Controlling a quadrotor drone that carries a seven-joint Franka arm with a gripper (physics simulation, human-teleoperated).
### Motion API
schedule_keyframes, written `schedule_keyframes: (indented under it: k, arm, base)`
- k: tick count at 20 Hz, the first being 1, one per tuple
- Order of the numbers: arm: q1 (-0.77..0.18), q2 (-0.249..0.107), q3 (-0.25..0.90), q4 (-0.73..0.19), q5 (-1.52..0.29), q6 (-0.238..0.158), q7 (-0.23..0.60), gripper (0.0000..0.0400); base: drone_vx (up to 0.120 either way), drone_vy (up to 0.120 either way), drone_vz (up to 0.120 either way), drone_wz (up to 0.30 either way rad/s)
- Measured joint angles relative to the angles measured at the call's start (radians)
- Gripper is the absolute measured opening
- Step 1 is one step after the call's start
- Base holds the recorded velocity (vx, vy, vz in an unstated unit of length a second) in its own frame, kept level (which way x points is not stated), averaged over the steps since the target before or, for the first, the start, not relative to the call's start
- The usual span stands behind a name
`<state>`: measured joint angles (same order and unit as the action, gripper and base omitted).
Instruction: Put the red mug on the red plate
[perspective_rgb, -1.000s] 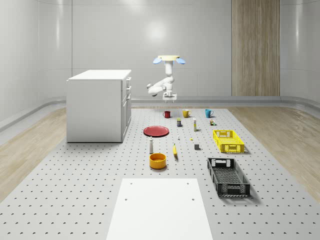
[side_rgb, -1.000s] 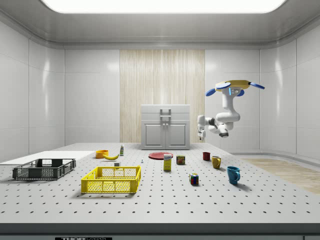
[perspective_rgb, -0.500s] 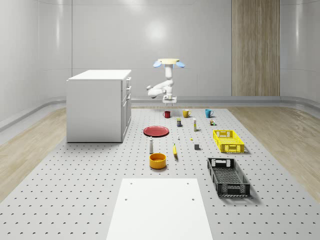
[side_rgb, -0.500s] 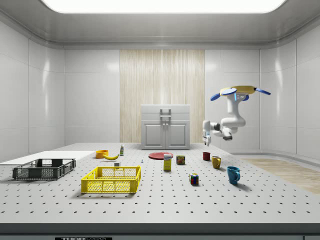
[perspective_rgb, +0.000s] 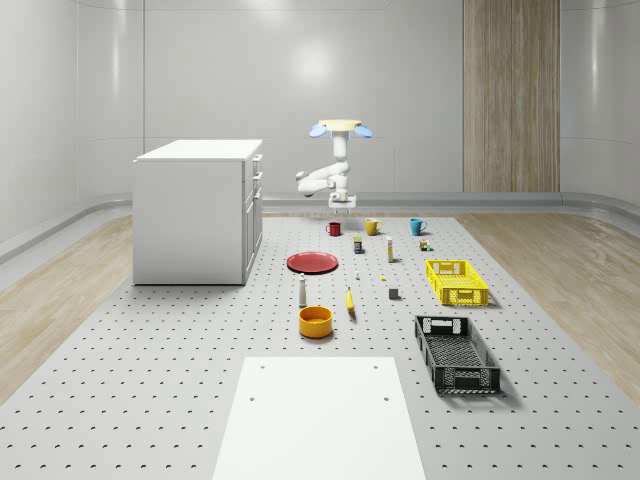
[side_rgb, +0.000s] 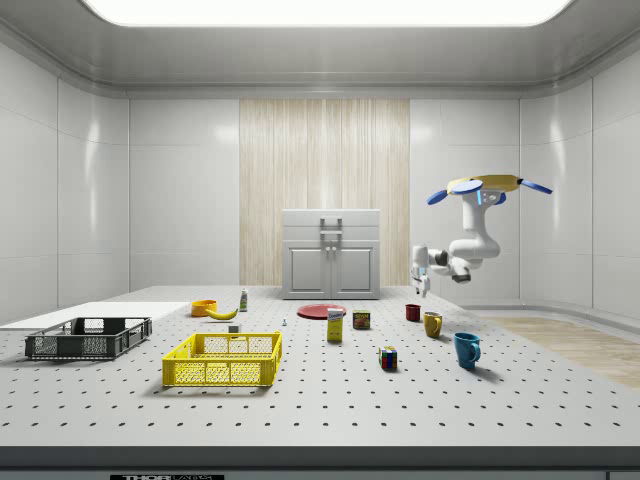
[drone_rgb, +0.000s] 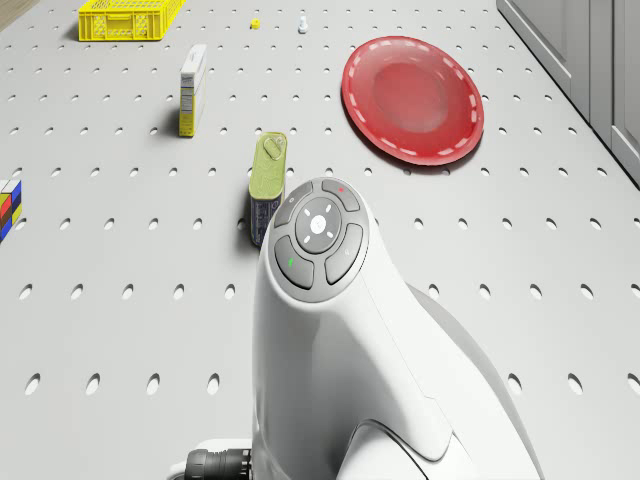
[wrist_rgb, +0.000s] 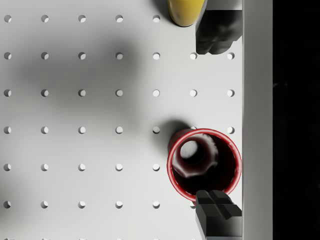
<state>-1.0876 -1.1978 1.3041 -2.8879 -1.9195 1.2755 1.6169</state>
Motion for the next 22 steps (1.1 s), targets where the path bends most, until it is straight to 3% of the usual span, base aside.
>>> schedule_keyframes:
  k: [5,9,15,22]
  arm:
    - [-0.007,-0.023,0.007,0.002,0.012,0.021,0.007,0.0400]
    - [-0.013,-0.041,0.011,0.003,0.021,0.038,0.012,0.0400]
    - [-0.020,-0.066,0.018,0.004,0.033,0.061,0.019,0.0400]
    - [-0.011,-0.101,0.004,0.009,0.028,0.100,0.008,0.0400]
  base:
    - [0.104,0.000,-0.120,0.000]
    - [0.000,-0.030,-0.020,0.000]
    - [0.000,0.000,-0.120,0.000]
    - [0.000,0.000,0.000,0.000]
